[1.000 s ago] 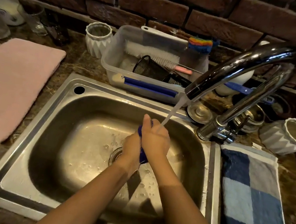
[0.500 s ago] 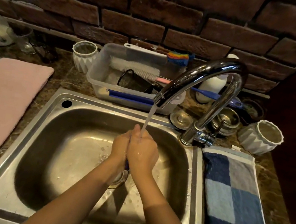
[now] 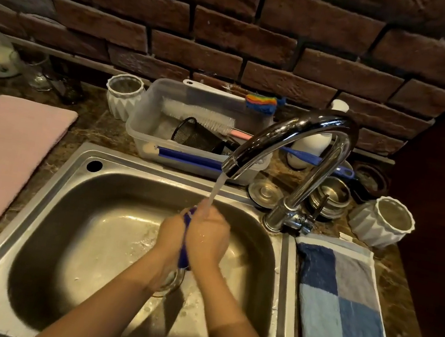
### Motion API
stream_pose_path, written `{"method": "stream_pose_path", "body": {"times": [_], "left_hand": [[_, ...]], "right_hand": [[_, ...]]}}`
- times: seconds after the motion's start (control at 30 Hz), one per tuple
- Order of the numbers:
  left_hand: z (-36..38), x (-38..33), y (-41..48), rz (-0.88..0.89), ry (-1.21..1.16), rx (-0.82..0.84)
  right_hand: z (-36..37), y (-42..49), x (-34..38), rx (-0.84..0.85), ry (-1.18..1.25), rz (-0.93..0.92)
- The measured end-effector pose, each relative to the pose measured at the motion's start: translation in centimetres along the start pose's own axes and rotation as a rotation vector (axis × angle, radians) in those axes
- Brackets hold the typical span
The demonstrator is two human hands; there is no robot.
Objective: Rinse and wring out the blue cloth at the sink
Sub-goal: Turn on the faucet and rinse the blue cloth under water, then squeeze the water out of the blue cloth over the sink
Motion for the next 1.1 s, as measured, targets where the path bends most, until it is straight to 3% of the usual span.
{"method": "stream_pose_path", "body": {"times": [0.1, 0.2, 0.27, 0.37, 0.43, 0.53, 0.6, 0.73, 0.8, 0.93, 1.1], "left_hand": [[0.8, -0.2, -0.6, 0.065, 0.080, -0.061], [1.2, -1.6, -0.3, 0.134, 0.115, 0.006], [1.3, -2.5, 0.0, 0.140, 0.066, 0.060], [1.0, -1.0, -0.1, -0.081, -0.123, 0.075], [1.1, 0.7, -0.3, -0.148, -0.112, 0.051], [0.8, 1.0, -0.8, -0.005, 0.079, -0.055], [1.2, 0.7, -1.0, 0.033, 0.072, -0.019], [1.2, 1.1, -0.9, -0.090, 0.040, 0.088], [1.0, 1.6, -0.6, -0.176, 0.024, 0.122], [0.9, 2.2, -0.3, -0.224, -0.055, 0.210], [0.2, 2.2, 0.2, -0.213, -0.102, 0.163]], "right_hand": [[0.1, 3.2, -1.5, 0.021, 0.138, 0.195], [0.5, 2.2, -2.3, 0.025, 0.281, 0.234], [0.1, 0.0, -1.6, -0.005, 0.141, 0.037], [-0.7, -2.8, 0.8, -0.090, -0.199, -0.218], [-0.7, -1.3, 0.9, -0.064, -0.186, -0.149], [0.0, 3.2, -2.0, 0.038, -0.096, 0.126], [1.4, 5.0, -4.3, 0.140, -0.001, 0.238], [1.5, 4.7, -7.7, 0.229, 0.134, 0.259], [-0.1, 3.8, -8.8, 0.230, 0.064, 0.170], [-5.1, 1.7, -10.1, 0.051, -0.076, -0.022], [-13.3, 1.5, -10.5, -0.499, 0.001, -0.040]]}}
Point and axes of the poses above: each hand's wrist, its own y-axis towards the middle knuckle, its own z-axis out of the palm, x = y × z, the point moved 6 cm from there along y, towards the middle knuckle, and after that the axes turned 7 degrees about -y, right-handed, at the moved point
